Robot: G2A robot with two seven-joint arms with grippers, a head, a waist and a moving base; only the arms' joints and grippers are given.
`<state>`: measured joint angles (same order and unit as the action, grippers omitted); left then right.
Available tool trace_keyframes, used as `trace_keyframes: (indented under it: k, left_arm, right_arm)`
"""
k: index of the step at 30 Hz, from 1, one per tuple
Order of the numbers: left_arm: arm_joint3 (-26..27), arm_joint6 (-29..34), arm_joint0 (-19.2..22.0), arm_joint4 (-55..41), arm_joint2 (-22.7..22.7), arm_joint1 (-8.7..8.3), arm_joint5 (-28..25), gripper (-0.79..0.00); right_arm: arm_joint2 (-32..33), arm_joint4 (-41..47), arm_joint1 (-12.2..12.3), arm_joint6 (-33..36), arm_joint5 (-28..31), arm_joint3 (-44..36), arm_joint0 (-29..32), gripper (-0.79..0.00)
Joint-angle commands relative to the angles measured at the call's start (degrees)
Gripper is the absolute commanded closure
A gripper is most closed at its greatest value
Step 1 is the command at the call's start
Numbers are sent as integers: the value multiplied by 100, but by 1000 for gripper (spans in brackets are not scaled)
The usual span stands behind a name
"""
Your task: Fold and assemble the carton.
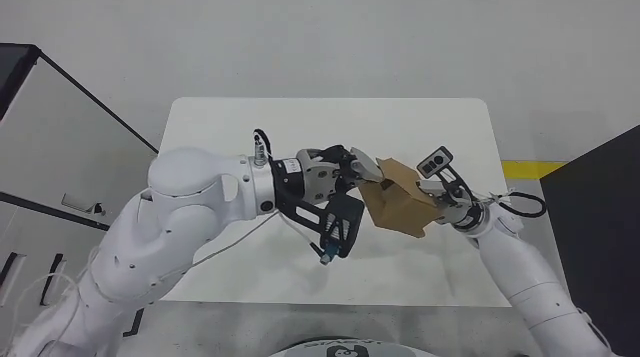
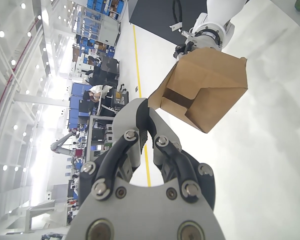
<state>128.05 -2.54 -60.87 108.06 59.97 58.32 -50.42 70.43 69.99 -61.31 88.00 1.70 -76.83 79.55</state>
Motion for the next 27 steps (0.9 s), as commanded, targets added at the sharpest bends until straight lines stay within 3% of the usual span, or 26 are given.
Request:
trace_keyframes:
  k: [1,6,15,27]
  left_arm:
    - [35,5,13,-23,33,-1,28,0]
    - [133,4,65,-18,38,-2,3,0]
    - [-78,78,276,207,-441,46,-173,0]
    - [-244,202,350,15,-586,98,-82,0]
  right_arm:
    - [10,-71,0,0,7,34,-13,0]
    - [2,-289,-13,-65,55,94,-60,0]
    - [33,-438,-35,-120,127,83,-71,0]
    - [135,-22,-69,0,125,62,-23,0]
